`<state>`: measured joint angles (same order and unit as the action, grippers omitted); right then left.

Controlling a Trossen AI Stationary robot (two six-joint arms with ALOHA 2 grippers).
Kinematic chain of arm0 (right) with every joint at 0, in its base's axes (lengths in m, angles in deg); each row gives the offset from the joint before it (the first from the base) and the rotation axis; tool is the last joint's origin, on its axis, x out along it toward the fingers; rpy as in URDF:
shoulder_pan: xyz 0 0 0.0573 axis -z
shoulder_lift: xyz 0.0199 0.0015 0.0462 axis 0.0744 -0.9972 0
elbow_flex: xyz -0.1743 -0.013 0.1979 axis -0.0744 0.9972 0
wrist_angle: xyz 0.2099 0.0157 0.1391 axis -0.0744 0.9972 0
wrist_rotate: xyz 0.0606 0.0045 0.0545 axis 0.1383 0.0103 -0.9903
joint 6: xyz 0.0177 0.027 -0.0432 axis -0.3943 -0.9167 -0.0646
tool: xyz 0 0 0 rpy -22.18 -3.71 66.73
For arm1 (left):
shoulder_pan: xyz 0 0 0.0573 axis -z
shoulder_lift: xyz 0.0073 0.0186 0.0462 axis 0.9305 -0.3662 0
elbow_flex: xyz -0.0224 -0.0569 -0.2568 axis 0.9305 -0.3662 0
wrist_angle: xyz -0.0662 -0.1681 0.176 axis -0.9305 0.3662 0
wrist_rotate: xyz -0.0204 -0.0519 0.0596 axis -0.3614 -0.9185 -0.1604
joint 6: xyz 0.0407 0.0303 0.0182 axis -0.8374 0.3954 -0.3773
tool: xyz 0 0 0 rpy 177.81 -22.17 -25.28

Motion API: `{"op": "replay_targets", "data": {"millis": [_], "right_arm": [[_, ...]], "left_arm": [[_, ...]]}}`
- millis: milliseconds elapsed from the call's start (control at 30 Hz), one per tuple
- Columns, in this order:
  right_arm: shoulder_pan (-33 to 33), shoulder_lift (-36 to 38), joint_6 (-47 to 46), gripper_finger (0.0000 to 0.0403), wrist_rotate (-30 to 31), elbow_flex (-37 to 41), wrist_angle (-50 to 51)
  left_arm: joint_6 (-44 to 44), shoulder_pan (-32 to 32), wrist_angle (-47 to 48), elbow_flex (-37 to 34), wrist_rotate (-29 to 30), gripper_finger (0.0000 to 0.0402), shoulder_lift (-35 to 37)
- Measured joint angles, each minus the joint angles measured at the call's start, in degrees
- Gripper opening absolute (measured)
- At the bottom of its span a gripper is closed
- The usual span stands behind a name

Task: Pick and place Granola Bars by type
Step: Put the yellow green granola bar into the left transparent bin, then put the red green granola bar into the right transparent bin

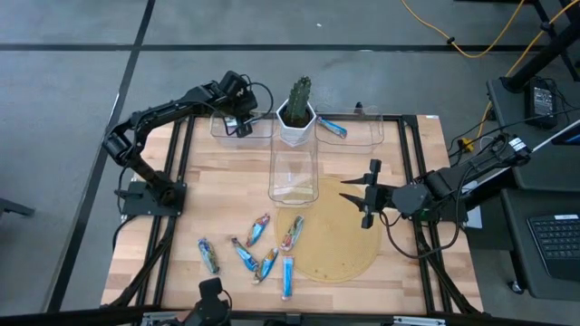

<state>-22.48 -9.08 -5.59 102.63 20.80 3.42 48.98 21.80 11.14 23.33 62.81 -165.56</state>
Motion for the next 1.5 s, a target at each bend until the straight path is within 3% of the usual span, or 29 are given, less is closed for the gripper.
{"op": "replay_targets", "data": {"millis": [300, 933, 1133, 1333, 1500], "right_arm": [[0.0, 0.0, 0.0, 0.0158, 0.0, 0.0, 0.0], [0.0, 0.0, 0.0, 0.0158, -0.1, 0.0, 0.0], [0.0, 0.0, 0.0, 0.0158, -0.1, 0.0, 0.0], [0.0, 0.0, 0.0, 0.0158, -0.1, 0.0, -0.1], [0.0, 0.0, 0.0, 0.0158, -0.1, 0.0, -0.1]], "left_arm": [[-1.1, 0.0, 0.6, 0.0, 0.0, 0.0052, 0.0], [-0.8, 0.1, 0.7, 0.0, 0.1, 0.0144, 0.0], [-0.4, 0.1, 0.7, 0.0, 1.4, 0.0147, 0.0], [-0.4, 0.9, 0.9, 0.0, 8.1, 0.0135, 0.9], [1.1, 3.4, 3.3, 0.0, 8.0, 0.0123, 4.9]]}}
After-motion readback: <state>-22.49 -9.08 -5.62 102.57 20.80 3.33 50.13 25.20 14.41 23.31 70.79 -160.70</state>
